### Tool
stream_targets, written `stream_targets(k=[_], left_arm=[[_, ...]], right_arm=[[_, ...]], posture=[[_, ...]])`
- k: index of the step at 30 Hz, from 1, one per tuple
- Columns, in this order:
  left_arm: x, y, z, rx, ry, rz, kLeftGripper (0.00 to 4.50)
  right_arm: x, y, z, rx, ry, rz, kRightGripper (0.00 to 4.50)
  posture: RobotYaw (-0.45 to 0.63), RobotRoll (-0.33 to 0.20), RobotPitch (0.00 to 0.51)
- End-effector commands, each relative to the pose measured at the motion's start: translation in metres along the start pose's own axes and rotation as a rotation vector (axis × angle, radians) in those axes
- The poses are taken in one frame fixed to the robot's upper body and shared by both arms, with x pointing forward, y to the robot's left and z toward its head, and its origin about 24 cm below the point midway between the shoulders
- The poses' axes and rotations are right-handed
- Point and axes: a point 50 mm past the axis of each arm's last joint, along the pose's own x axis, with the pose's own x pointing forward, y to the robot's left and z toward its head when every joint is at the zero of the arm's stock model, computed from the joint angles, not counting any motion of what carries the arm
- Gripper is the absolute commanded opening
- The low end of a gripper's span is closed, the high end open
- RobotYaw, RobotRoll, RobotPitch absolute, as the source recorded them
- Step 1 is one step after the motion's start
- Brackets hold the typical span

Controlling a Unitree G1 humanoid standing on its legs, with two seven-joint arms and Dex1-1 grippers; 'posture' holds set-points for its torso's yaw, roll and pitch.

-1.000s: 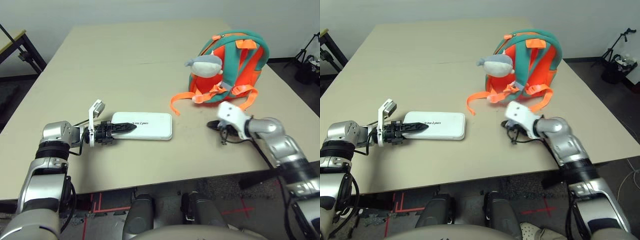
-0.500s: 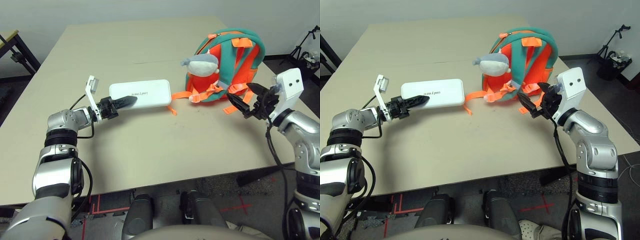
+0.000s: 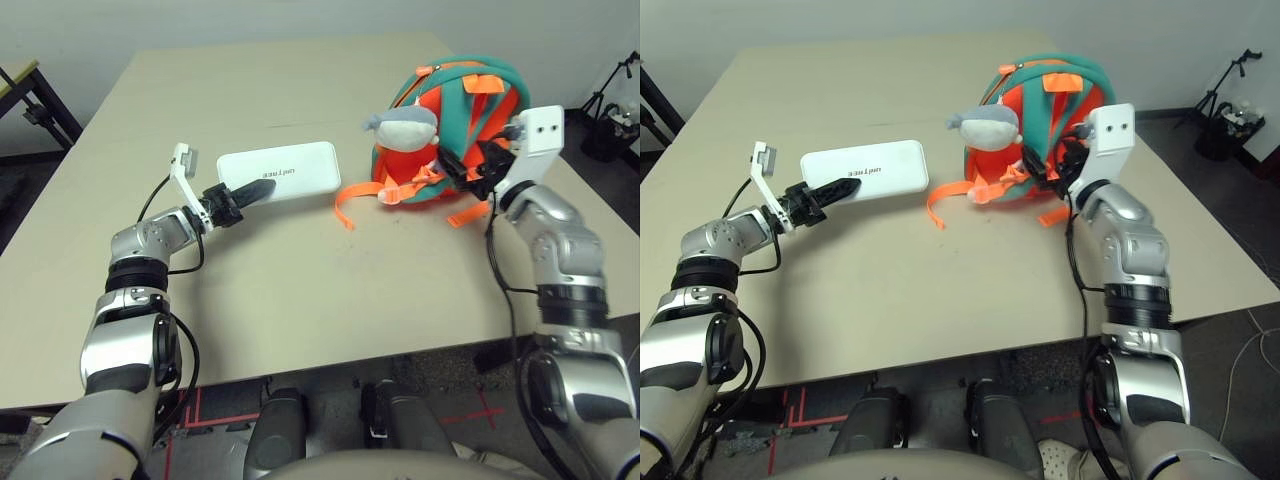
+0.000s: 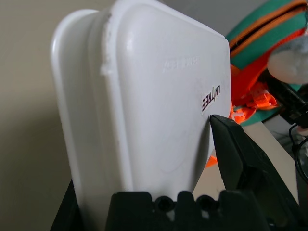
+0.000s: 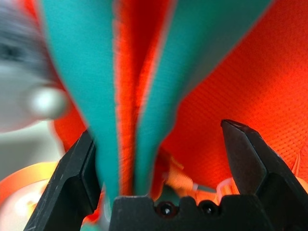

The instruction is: Put the pencil case into the backpack and zip it.

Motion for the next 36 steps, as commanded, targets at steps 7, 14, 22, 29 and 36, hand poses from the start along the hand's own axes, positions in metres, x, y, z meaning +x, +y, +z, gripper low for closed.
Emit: stream_targets(k=[7,14,22,29,36], left_arm=[[-0.004,-0.009,0.02,0.059,-0.123,-0.013,3.13],[-0.003,-0.01,0.014,0.05,-0.128,-0.003,3.13],[0.001,-0.009,0.019,0.06,-0.133,0.009,3.13],[0.004,-0.01,0.031,0.074,-0.157,0.005,3.13],[0.0,-0.011,0.055,0.084,-0.222,0.012,3.13]], right_arm=[[0.021,0.024,-0.004,-0.026,-0.044,0.027,2.31],[0.013,0.054,-0.006,-0.058,-0.11,0.121,0.22],[-0.009,0.065,0.024,-0.128,-0.225,0.269,0.22],[-0.023,0.073,0.055,-0.148,-0.306,0.349,0.22],[-0.038,0.088,0.07,-0.102,-0.366,0.438,0.22]], posture=[[0.14,0.0,0.052],[0.13,0.0,0.05],[0.12,0.0,0.045],[0.11,0.0,0.047],[0.1,0.0,0.052]])
